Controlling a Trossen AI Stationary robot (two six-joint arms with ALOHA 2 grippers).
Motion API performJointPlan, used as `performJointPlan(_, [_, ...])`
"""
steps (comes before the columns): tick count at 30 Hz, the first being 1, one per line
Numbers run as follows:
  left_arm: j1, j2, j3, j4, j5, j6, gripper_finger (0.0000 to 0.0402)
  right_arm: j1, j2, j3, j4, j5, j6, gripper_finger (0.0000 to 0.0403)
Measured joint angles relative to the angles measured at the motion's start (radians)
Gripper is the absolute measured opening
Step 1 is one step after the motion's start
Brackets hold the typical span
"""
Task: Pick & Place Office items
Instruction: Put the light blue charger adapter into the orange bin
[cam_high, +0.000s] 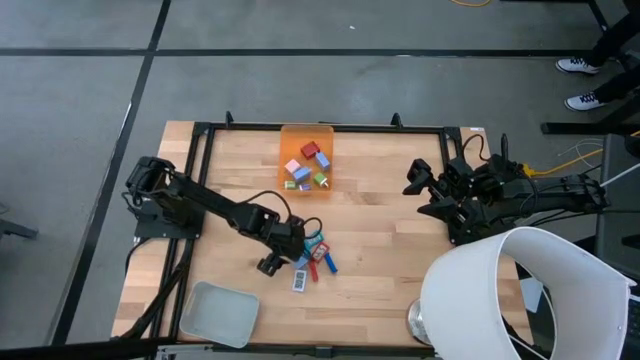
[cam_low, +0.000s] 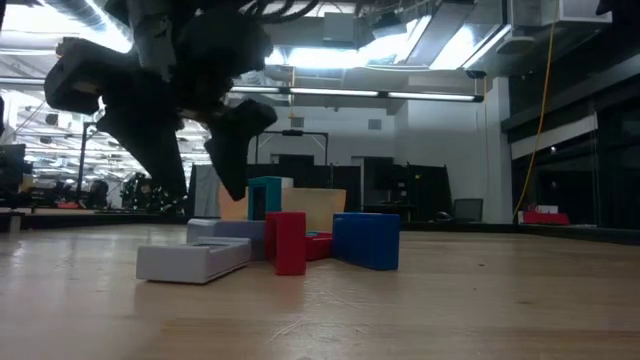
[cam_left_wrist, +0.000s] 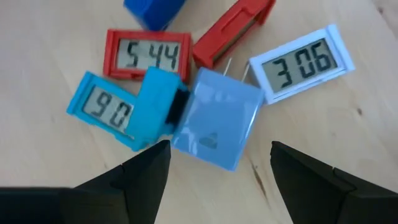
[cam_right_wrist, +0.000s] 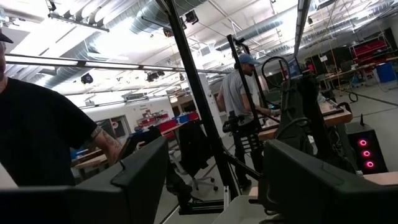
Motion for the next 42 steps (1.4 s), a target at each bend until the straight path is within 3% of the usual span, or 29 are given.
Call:
performJointPlan(17, [0.033,0.115,0.001,0.079,0.07,0.072,0.027,-0.017,0.0,0.0,0.0,-0.001,0.005,0.0261])
performJointPlan(23, [0.033,0.121,0.001,0.085,0.071,0.007,0.0259,-0.016,0.0,0.0,0.0,-0.001,0.007,0.0261])
performJointPlan(29, [0.032,0.121,0.0,0.076,0.074,-0.024,0.0212,-0.02,0.0,0.0,0.0,-0.001,0.003,0.0261])
performJointPlan(42, [0.031,0.067,-0.002,-0.028,0.135,-0.236,0.0212,-0.034,0.0,0.0,0.0,-0.012,0.008,0.0261])
